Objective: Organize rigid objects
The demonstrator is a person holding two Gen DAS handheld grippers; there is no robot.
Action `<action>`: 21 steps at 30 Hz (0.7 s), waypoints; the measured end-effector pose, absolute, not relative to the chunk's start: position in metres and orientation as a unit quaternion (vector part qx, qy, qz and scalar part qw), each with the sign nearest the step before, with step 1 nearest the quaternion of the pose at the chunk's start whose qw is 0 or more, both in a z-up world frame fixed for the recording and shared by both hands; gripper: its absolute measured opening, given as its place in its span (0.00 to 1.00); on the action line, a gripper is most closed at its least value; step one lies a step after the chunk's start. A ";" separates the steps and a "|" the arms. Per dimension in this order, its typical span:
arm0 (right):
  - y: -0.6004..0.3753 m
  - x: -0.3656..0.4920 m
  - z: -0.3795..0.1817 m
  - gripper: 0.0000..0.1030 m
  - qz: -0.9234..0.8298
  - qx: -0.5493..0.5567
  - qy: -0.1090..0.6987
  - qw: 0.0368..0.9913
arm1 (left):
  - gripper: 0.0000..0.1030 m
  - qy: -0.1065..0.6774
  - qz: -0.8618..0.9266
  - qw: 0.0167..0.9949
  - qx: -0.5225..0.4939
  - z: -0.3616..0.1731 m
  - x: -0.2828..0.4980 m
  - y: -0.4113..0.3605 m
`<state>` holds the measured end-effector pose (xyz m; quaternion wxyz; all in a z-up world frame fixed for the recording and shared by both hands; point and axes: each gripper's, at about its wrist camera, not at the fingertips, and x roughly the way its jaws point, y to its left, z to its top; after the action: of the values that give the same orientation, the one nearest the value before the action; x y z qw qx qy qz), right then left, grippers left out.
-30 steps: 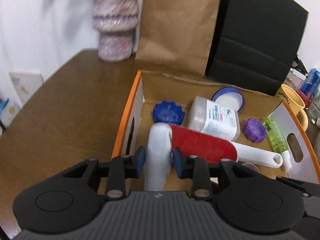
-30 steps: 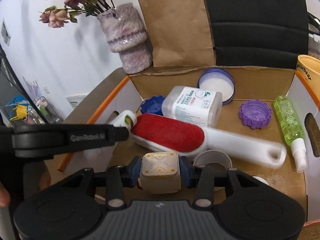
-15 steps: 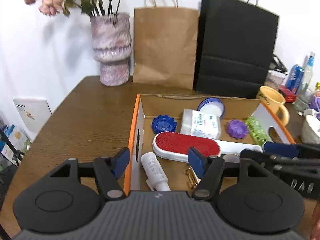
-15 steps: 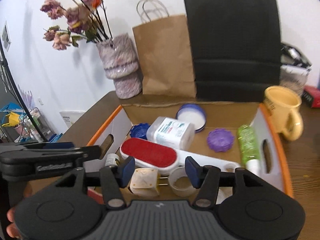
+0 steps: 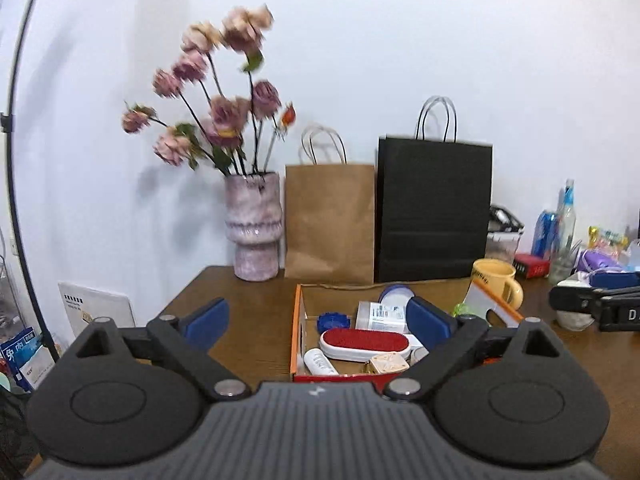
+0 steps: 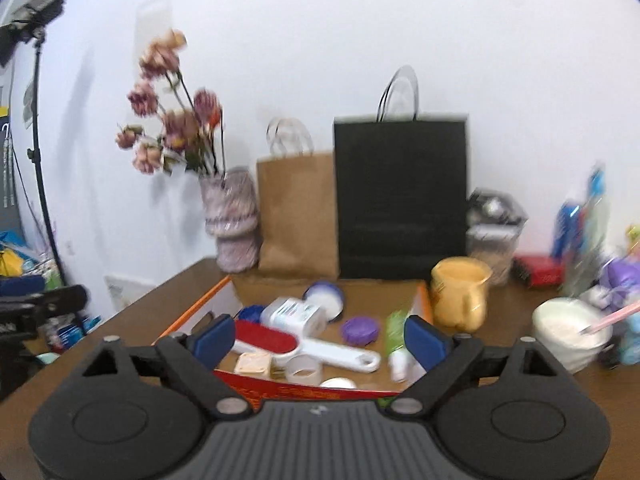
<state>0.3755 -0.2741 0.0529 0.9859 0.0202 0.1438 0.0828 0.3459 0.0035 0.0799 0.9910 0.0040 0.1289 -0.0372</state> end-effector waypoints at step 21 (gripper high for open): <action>-0.266 0.217 0.041 0.91 0.070 0.001 0.074 0.995 | 1.00 0.085 -0.055 0.995 -0.013 0.068 0.201 0.007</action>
<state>0.2169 -0.2662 0.0405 0.9948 0.0006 0.0739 0.0700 0.2014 0.0074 0.0681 0.9947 -0.0127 0.0852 -0.0554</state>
